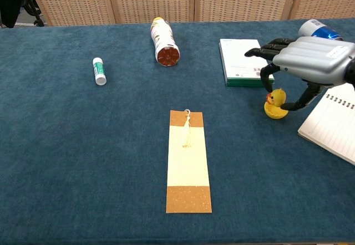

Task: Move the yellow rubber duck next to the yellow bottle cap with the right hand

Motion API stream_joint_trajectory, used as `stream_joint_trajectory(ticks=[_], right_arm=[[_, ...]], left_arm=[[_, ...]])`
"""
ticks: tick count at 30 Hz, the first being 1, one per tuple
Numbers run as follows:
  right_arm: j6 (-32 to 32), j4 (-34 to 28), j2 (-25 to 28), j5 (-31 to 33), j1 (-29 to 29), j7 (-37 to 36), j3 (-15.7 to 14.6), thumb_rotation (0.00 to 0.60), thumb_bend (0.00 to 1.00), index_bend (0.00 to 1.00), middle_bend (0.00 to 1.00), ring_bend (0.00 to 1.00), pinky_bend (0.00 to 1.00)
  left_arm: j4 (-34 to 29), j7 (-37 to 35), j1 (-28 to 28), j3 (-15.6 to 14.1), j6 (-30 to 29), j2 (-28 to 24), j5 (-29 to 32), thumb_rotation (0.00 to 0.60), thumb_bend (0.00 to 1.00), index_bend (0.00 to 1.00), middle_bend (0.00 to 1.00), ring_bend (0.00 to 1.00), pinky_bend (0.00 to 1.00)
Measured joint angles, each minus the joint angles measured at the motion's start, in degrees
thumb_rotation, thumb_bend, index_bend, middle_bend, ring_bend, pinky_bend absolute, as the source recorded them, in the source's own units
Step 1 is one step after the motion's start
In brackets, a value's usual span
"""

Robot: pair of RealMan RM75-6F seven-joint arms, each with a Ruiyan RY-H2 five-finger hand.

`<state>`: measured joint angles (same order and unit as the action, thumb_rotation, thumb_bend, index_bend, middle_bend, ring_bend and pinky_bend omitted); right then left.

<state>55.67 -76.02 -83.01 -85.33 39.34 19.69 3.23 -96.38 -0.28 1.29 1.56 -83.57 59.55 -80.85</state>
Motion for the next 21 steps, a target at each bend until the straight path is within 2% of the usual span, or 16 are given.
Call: stream_joint_trajectory(ticks=[14, 21], right_arm=[[-0.27, 1.03, -0.67, 0.10, -0.17, -1.12, -0.61, 0.600, 0.46, 0.57, 0.00, 0.00, 0.00], [-0.78, 0.91, -0.60, 0.41, -0.09, -1.35, -0.70, 0.600, 0.47, 0.49, 0.00, 0.00, 0.00]], left_arm=[[0.00, 0.52, 0.15, 0.10, 0.22, 0.24, 0.21, 0.600, 0.00, 0.00, 0.00, 0.00, 0.00], [0.05, 0.50, 0.13, 0.11, 0.22, 0.25, 0.26, 0.600, 0.00, 0.00, 0.00, 0.00, 0.00]])
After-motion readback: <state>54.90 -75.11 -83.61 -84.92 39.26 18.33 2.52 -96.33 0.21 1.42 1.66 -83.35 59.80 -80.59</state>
